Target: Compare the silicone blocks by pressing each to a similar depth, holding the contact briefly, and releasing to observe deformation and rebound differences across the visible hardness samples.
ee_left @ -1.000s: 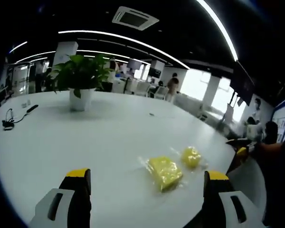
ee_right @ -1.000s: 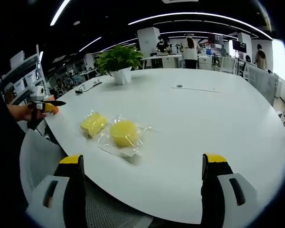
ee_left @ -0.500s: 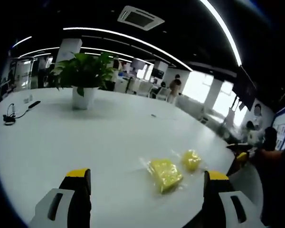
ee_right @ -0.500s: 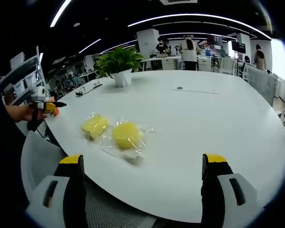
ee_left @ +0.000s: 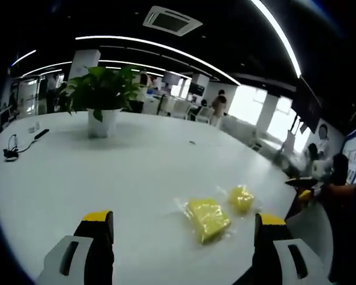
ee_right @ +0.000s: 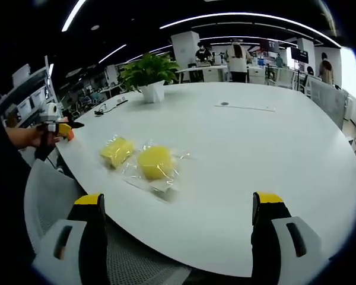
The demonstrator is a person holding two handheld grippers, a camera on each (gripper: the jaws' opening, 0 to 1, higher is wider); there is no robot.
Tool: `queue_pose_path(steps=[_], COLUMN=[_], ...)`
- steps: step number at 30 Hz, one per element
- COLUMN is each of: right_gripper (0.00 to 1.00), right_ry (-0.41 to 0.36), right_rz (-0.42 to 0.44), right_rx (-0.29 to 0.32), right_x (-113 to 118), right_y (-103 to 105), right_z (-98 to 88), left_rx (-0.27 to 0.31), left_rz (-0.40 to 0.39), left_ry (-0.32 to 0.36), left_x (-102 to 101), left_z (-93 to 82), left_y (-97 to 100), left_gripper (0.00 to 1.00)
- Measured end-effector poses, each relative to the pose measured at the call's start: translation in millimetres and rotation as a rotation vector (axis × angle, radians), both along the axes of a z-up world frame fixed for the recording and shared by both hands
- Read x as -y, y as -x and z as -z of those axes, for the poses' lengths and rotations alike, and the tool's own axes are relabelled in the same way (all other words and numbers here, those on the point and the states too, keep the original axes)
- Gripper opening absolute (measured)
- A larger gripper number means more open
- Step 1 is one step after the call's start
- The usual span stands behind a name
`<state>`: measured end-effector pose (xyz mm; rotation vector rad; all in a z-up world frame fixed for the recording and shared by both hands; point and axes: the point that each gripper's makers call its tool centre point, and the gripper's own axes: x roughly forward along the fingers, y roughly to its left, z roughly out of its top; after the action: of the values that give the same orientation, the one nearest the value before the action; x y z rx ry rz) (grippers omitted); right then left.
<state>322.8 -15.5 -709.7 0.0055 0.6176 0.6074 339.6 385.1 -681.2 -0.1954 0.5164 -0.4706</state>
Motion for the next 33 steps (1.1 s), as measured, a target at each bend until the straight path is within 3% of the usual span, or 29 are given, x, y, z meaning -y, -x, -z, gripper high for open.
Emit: queue_pose_path(steps=[11, 23, 29, 33], right_gripper=[0.96, 0.96, 0.96, 0.96], right_ry=[0.007, 0.021, 0.027, 0.037], right_rz=[-0.013, -0.014, -0.013, -0.013], right_rx=[-0.022, -0.003, 0.005, 0.019], right_x=[-3, -10, -10, -9], right_y=[-6, -9, -10, -12], right_z=[9.0, 5.7, 2.5, 1.0], left_rx=[-0.018, -0.009, -0.022, -0.028], left_rz=[-0.006, 0.018, 0.028, 0.026], left_ry=[-0.003, -0.015, 0.033, 0.024], left_x=[-12, -11, -10, -10], left_z=[7.0, 4.4, 9.3, 11.6], left_y=[0.3, -7.3, -9.9, -14.2], left_gripper=[1.0, 1.0, 1.0, 1.0])
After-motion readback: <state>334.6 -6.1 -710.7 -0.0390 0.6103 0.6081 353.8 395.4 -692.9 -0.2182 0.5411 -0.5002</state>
